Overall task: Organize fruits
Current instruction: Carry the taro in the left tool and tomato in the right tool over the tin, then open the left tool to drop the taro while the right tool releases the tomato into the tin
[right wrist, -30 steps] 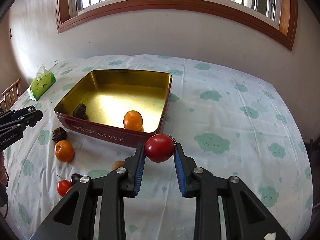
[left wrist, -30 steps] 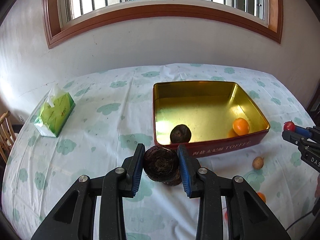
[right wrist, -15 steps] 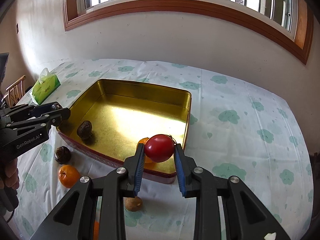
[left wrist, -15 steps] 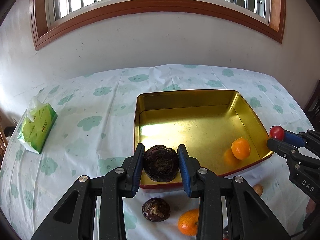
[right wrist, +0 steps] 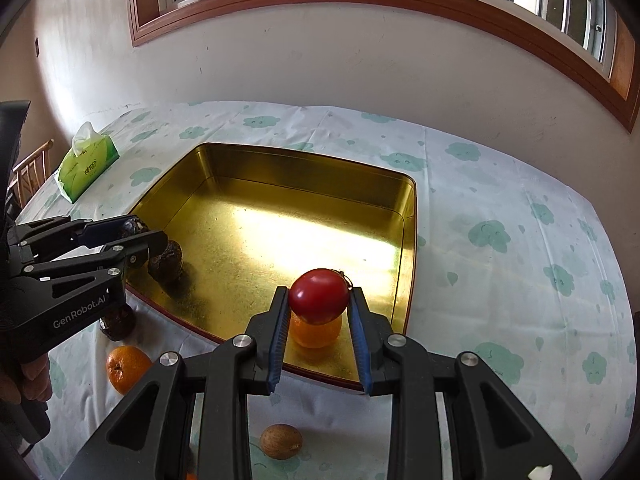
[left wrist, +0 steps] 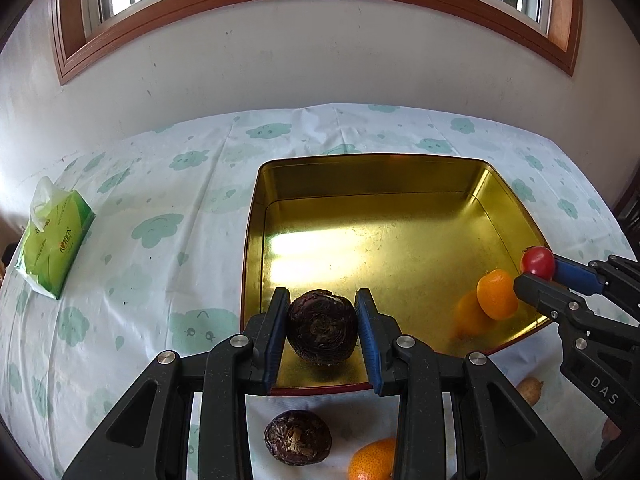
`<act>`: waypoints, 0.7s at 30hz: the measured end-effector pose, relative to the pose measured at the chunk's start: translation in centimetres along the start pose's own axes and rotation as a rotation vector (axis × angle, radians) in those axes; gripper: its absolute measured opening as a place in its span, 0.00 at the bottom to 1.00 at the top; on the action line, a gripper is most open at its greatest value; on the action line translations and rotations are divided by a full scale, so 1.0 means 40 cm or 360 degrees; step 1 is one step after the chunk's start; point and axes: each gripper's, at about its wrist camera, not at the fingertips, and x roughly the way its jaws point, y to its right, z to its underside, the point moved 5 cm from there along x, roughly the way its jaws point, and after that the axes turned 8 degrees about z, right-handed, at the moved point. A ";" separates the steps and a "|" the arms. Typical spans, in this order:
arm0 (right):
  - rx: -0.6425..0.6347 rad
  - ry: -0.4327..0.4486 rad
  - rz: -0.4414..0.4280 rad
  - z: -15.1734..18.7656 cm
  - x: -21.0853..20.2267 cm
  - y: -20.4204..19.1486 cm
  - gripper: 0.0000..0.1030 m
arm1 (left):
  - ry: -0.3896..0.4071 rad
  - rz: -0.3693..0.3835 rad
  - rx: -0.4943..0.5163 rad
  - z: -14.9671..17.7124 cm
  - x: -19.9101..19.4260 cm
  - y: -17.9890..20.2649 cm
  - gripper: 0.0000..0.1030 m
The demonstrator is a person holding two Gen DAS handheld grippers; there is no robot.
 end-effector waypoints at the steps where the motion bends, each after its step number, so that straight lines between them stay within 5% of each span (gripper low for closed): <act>1: -0.0002 -0.0001 0.0002 0.000 0.003 0.000 0.26 | -0.0004 -0.0004 0.0005 0.001 0.004 0.001 0.33; 21: -0.0003 -0.0022 0.0004 -0.006 0.025 -0.004 0.29 | -0.0034 -0.0046 0.0025 0.010 0.025 0.003 0.38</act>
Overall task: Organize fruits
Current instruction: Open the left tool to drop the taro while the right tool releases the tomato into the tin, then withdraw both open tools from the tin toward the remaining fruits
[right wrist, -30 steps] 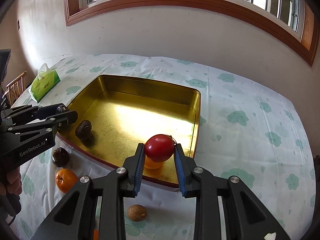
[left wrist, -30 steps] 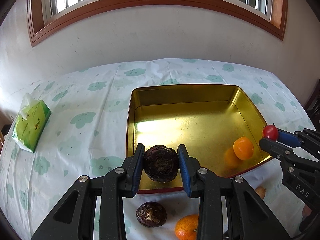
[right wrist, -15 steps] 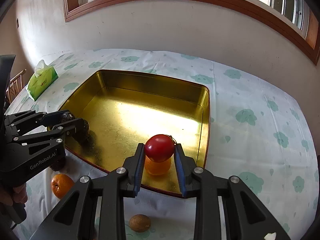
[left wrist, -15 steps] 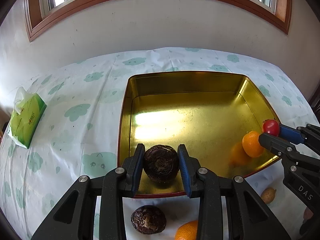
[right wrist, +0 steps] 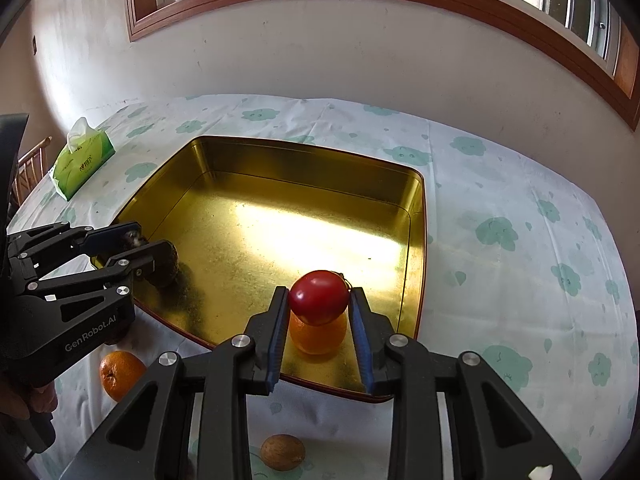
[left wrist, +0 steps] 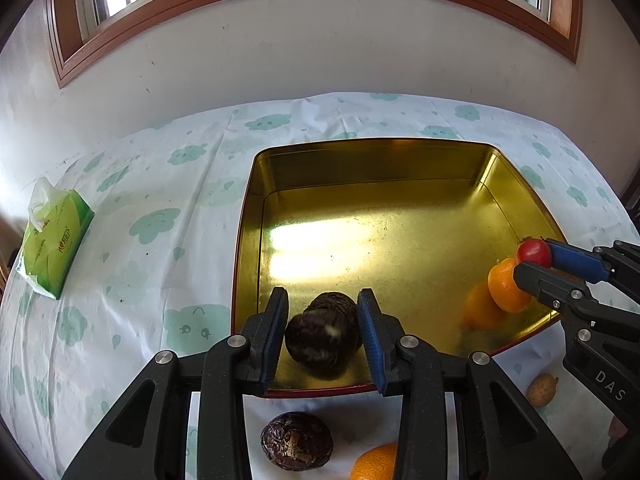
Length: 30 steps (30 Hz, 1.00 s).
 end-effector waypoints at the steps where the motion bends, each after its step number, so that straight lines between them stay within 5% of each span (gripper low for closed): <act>1: 0.0000 0.0005 0.0007 -0.001 -0.001 0.000 0.32 | 0.0002 -0.0002 0.0001 0.000 -0.001 0.001 0.40; 13: 0.0009 0.0037 0.0036 -0.004 -0.026 0.004 0.44 | 0.0027 -0.0005 0.0020 0.001 -0.024 0.008 0.61; 30: 0.0061 0.0101 0.0055 0.048 -0.141 0.032 0.44 | 0.0080 -0.0050 -0.0001 0.042 -0.131 0.003 0.62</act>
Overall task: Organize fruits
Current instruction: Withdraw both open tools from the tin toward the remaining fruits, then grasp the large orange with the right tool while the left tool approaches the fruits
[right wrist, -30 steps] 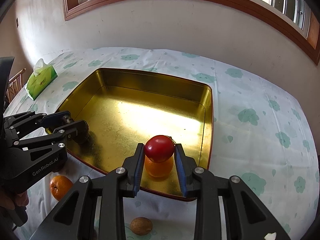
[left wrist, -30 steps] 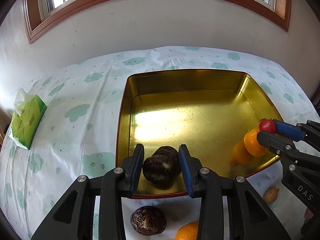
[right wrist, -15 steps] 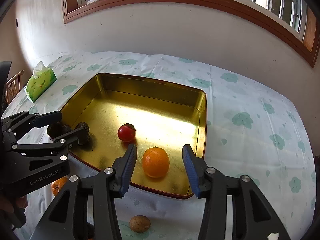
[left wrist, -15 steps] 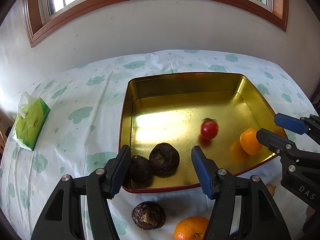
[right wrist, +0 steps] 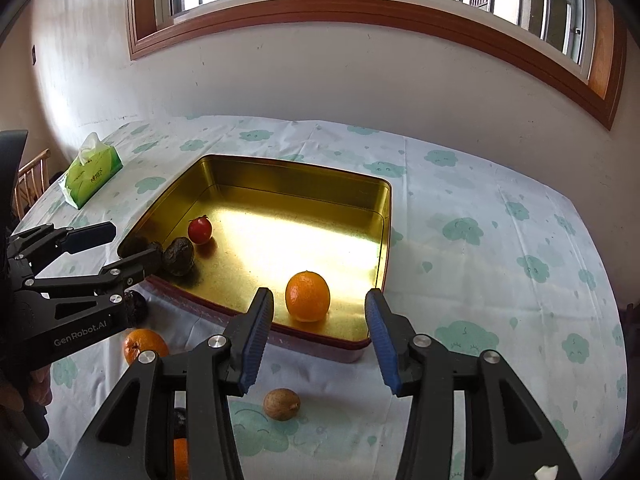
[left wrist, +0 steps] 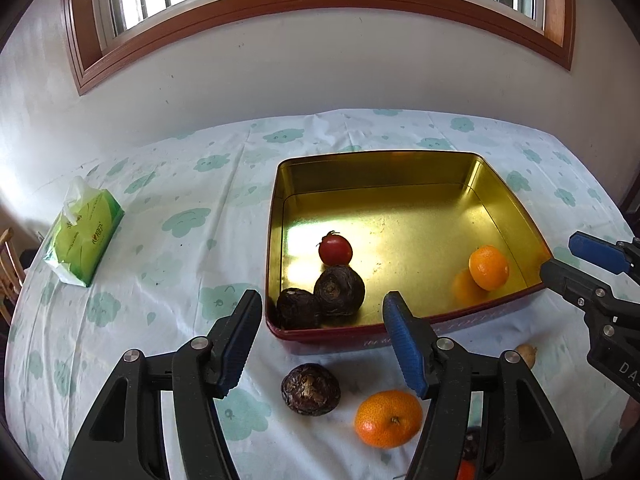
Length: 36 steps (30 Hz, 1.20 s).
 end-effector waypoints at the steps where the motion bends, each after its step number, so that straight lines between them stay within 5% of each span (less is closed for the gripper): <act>1: 0.0006 0.0002 0.0001 0.007 -0.009 0.004 0.44 | 0.0005 -0.0008 -0.0007 0.006 -0.011 -0.005 0.62; 22: 0.0025 -0.0090 -0.0027 0.273 -0.144 -0.024 0.44 | -0.0093 -0.0076 -0.0135 0.308 -0.127 -0.059 0.62; 36: -0.0049 -0.0155 -0.0130 0.325 -0.130 -0.133 0.44 | -0.0087 -0.0108 -0.0196 0.367 -0.146 -0.105 0.62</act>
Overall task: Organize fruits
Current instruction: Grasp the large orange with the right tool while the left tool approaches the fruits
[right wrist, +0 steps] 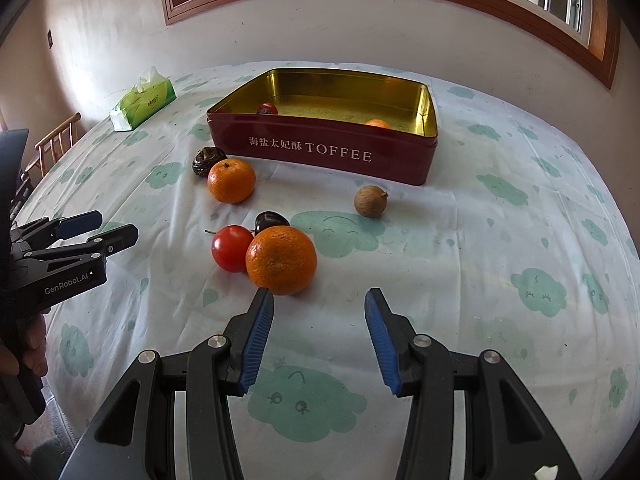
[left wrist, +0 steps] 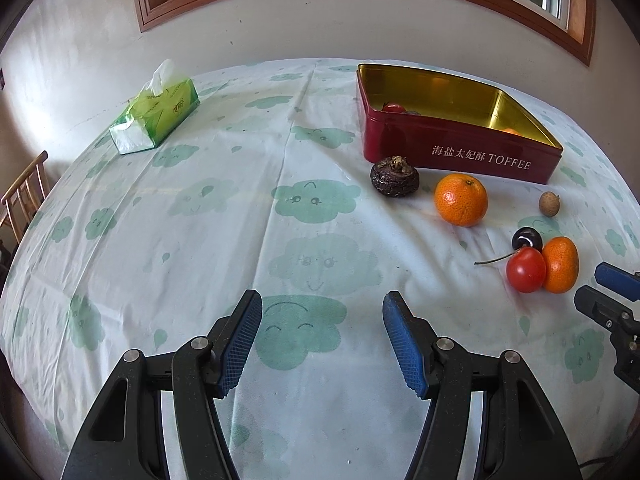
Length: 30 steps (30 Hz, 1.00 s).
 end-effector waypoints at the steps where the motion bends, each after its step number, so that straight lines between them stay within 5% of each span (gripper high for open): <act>1: -0.0004 -0.0004 -0.0006 -0.001 0.004 -0.005 0.44 | -0.0002 0.0001 -0.0006 0.000 0.003 -0.003 0.62; 20: -0.0110 0.0013 -0.0004 -0.048 0.066 -0.075 0.39 | -0.0014 0.0017 -0.0020 -0.002 0.021 -0.016 0.62; 30: -0.0039 0.0017 0.0055 -0.039 0.064 -0.009 0.38 | -0.0009 0.0080 0.0036 -0.015 0.024 0.043 0.62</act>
